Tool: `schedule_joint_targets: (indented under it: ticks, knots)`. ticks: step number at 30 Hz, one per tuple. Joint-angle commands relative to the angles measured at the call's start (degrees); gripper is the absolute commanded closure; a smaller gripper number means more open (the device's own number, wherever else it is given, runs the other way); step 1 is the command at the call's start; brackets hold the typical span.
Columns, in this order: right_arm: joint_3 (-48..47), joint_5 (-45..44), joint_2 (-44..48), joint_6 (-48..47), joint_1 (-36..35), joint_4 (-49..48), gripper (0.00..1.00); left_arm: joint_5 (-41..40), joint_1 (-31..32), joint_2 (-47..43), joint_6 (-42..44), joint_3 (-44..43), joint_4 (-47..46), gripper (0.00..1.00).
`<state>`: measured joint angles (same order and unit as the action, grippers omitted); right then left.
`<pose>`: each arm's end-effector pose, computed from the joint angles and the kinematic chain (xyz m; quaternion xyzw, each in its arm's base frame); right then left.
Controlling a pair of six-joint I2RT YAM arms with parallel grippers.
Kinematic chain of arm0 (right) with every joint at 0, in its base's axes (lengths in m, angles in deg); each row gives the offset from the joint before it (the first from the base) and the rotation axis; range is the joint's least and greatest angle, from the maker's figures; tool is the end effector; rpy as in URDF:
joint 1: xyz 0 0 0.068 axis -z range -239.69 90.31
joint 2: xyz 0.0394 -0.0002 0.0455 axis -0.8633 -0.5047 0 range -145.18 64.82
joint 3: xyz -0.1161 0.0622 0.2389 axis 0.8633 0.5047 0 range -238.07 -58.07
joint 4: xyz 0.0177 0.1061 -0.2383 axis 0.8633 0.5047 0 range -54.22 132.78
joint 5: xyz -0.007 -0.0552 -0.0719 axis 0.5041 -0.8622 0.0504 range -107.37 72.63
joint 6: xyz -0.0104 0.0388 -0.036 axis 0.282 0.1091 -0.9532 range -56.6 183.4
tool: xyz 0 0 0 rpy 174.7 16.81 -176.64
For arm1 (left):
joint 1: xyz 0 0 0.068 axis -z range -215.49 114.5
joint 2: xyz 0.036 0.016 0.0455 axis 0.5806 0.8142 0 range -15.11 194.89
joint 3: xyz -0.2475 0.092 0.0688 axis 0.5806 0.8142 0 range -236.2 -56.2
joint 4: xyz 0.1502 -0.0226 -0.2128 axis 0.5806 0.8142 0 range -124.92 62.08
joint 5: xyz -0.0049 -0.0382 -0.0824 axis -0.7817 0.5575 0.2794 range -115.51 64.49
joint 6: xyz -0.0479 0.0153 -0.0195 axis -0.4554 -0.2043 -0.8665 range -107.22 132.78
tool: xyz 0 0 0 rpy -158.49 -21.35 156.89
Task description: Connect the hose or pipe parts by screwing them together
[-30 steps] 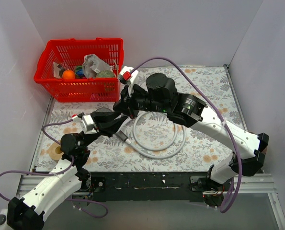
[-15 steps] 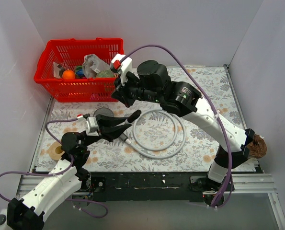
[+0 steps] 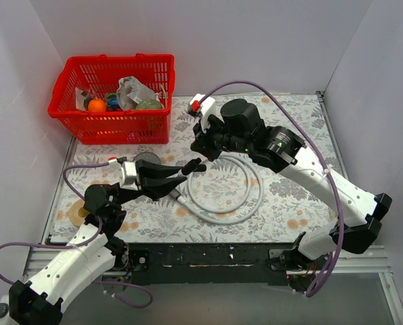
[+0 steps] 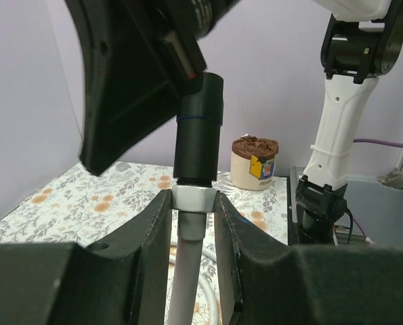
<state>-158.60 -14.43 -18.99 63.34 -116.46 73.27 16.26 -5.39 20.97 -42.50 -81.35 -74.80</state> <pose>0.1692 0.2615 0.4649 -0.4042 0.7167 0.2883 0.4897 0.1149 -0.0940 0.3302 0.1963 0.5301 -0.6788 0.4687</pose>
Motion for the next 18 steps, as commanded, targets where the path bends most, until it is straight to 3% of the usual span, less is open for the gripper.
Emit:
schedule_joint_targets:
  ticks: [1,11,18]
  knots:
    - [3.58,3.03,4.70,2.07,0.17,-5.33,0.99,-5.20,0.04,-0.57,0.09,-2.98,-4.07,1.00]
    - [11.06,8.05,9.28,6.29,-0.09,-8.67,0.99,-14.69,0.04,0.05,1.32,-2.01,-5.21,1.00]
    - [11.68,7.26,10.42,7.44,-1.76,-8.67,0.99,-16.65,0.04,1.19,2.73,-2.28,-5.47,1.00]
